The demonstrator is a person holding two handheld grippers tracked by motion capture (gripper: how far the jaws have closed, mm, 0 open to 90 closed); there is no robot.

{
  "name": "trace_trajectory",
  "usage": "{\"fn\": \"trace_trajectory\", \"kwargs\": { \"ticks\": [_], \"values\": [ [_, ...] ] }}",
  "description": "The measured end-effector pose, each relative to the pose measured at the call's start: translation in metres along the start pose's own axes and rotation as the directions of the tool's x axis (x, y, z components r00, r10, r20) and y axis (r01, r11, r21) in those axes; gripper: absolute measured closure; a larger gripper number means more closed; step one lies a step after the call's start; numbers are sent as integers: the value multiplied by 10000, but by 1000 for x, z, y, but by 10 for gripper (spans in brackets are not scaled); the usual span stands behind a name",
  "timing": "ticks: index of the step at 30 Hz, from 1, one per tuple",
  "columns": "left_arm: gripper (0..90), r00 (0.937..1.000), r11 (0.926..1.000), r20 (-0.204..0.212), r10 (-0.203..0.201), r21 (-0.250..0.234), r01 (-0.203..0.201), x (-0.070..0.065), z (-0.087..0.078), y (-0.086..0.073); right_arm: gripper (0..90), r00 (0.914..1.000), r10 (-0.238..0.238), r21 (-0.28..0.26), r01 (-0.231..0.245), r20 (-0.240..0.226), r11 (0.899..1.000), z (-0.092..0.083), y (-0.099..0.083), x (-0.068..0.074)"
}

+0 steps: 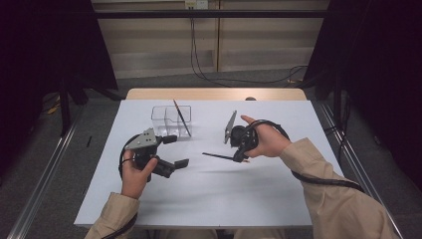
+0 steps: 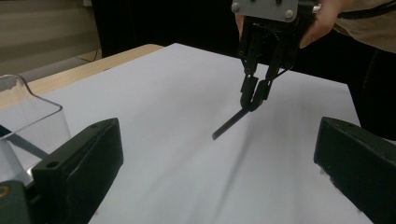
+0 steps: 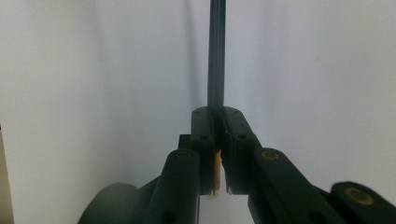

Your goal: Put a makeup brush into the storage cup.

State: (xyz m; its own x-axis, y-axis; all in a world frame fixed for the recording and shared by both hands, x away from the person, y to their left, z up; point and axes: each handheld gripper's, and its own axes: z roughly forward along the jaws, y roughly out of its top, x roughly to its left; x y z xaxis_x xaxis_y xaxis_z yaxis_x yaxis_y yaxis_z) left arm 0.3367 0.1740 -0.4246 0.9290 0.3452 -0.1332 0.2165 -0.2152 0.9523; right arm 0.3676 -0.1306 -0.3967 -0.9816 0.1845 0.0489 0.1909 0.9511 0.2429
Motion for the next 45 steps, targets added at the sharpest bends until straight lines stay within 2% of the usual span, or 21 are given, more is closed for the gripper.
{"fn": "trace_trajectory", "kwargs": {
  "ticks": [6,8,12,17,20,22,25,32,34,35,36,38,39,41,42,43,45],
  "values": [
    [8,10000,9996,32,-71,258,70,3,13,5,846,10000,-54,13,54,-35,10000,0,1,1],
    [7,10000,9990,97,1,437,-5,4,18,8,846,9998,-177,45,177,-59,9998,1,2,1],
    [6,9994,9974,271,225,682,-243,3,26,13,846,9999,-119,35,119,-58,9999,2,4,3],
    [5,9991,9937,298,294,1068,-324,4,35,20,846,9996,-276,-10,276,-9,9996,1,6,3],
    [0,9994,9892,226,244,1442,-274,5,40,24,846,9997,-242,10,242,-9,9997,0,6,4],
    [0,9997,9837,143,214,1784,-236,4,44,28,846,9999,-167,69,167,-3,9998,0,7,5],
    [1,9986,9725,108,520,2269,-530,1,50,33,846,9996,-273,107,273,-7,9996,0,6,4],
    [6,9968,9374,277,755,3388,-804,-1,63,42,846,9995,-302,70,302,4,9995,-1,6,5],
    [23,9965,9312,276,795,3546,-841,-1,65,42,846,9996,-265,86,265,12,9996,-2,6,5],
    [31,9957,9253,318,869,3678,-925,0,66,43,846,9997,-263,99,263,9,9996,-2,6,5],
    [43,9958,9246,343,843,3699,-911,-1,67,43,846,9997,-257,117,257,9,9996,-2,6,5],
    [70,9941,9150,469,980,3887,-1085,-2,69,44,846,9997,-257,106,257,8,9996,-2,5,5],
    [85,9939,9133,503,979,3923,-1098,-3,70,44,846,9997,-255,112,255,15,9996,-2,5,5],
    [131,9916,9046,558,1168,4062,-1294,-3,72,45,846,9997,-260,114,260,11,9996,-2,5,5],
    [145,9911,8970,638,1166,4217,-1327,-3,73,46,846,9997,-242,123,242,5,9996,-2,5,5],
    [160,9921,8987,614,1095,4203,-1252,-3,74,47,846,9998,-211,150,211,-17,9997,-2,5,6],
    [186,9911,8927,676,1151,4305,-1330,-4,76,49,846,9998,-220,170,220,-14,9996,-2,5,6]
  ]
}}
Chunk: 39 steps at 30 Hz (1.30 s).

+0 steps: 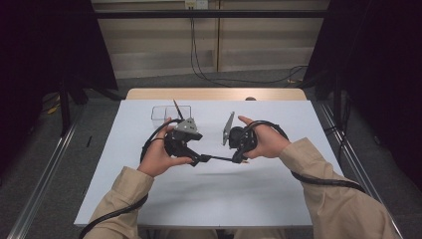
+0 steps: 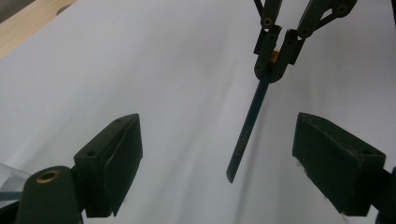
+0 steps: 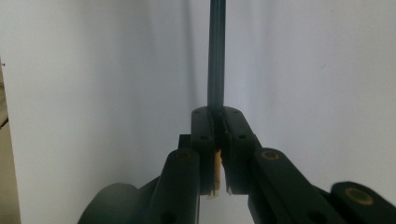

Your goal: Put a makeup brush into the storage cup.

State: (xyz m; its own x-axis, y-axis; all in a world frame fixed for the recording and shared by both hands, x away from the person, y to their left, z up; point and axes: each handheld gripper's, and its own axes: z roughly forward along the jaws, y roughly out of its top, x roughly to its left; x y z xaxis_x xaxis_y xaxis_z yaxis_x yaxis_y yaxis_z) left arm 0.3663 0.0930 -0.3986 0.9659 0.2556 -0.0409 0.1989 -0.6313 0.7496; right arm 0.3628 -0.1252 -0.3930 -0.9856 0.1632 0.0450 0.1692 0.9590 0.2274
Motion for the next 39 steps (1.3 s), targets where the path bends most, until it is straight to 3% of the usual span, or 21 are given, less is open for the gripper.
{"fn": "trace_trajectory", "kwargs": {
  "ticks": [8,21,23,28,39],
  "values": [
    [318,9999,9992,103,41,393,-45,2,0,4,846,10000,-96,-33,96,-10,9999,-2,0,0],
    [439,9987,9952,113,506,835,-514,1,4,4,845,9999,-104,-14,104,33,9999,-2,0,1],
    [501,9985,9952,271,473,846,-494,1,5,3,846,9998,-187,-27,187,66,9998,-2,0,0],
    [531,9975,9916,315,632,1111,-664,-2,8,3,846,9997,-235,-47,235,83,9997,-3,0,0],
    [764,9954,9884,708,643,1328,-733,-4,12,5,846,9998,-167,-27,167,139,9999,-4,0,0]
  ]
}}
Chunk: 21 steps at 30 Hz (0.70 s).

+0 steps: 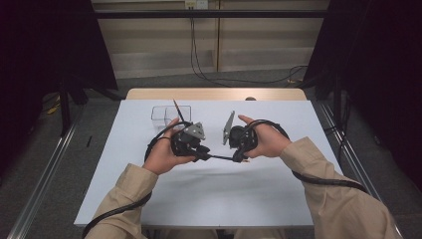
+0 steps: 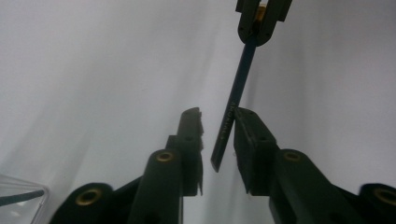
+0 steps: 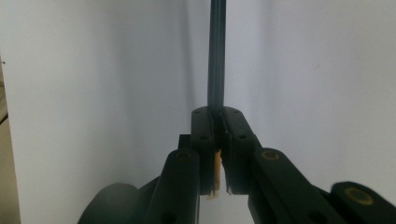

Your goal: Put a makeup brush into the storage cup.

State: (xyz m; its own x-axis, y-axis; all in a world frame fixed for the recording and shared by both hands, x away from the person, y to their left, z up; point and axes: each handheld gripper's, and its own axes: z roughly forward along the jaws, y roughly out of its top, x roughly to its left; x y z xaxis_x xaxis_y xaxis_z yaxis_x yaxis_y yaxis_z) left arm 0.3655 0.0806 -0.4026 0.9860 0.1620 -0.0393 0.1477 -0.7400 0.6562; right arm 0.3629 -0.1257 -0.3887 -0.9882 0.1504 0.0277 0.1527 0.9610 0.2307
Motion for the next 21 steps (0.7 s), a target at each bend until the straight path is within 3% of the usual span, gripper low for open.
{"fn": "trace_trajectory", "kwargs": {
  "ticks": [17,21],
  "values": [
    [785,9998,9980,111,165,605,-171,0,6,-1,843,9995,-301,-35,301,90,9995,-5,3,-1],
    [788,9996,9945,83,282,1005,-289,0,8,1,843,9995,-320,-111,321,55,9994,-6,4,-1]
  ]
}}
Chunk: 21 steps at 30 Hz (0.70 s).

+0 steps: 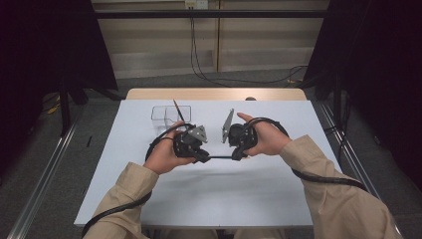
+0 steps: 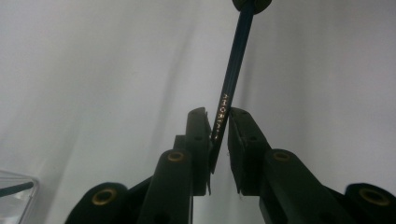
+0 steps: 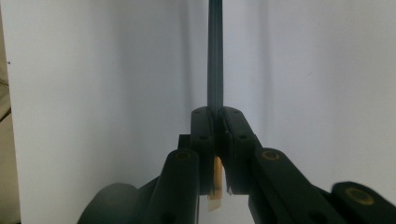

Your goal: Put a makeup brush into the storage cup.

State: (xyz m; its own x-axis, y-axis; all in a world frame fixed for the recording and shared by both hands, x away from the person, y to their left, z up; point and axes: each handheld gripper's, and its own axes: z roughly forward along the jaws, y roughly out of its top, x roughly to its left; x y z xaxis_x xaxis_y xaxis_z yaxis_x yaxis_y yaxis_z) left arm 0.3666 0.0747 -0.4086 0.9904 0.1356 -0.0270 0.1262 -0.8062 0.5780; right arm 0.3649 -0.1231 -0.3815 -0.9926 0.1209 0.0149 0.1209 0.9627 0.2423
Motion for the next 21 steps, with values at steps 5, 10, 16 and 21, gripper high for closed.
{"fn": "trace_trajectory", "kwargs": {
  "ticks": [5,10,16,21],
  "values": [
    [793,10000,9998,-42,70,189,-69,0,2,2,843,10000,12,53,-12,25,10000,-2,2,0],
    [797,9999,9994,-66,132,315,-130,0,3,2,842,10000,12,30,-12,-4,10000,-2,1,-1],
    [816,9999,9983,102,105,573,-111,-1,6,1,838,9999,-116,-125,115,-55,9999,-4,2,0],
    [836,9992,9965,360,164,815,-193,-3,10,0,828,9998,-201,-404,200,-18,9990,-7,3,-1]
  ]
}}
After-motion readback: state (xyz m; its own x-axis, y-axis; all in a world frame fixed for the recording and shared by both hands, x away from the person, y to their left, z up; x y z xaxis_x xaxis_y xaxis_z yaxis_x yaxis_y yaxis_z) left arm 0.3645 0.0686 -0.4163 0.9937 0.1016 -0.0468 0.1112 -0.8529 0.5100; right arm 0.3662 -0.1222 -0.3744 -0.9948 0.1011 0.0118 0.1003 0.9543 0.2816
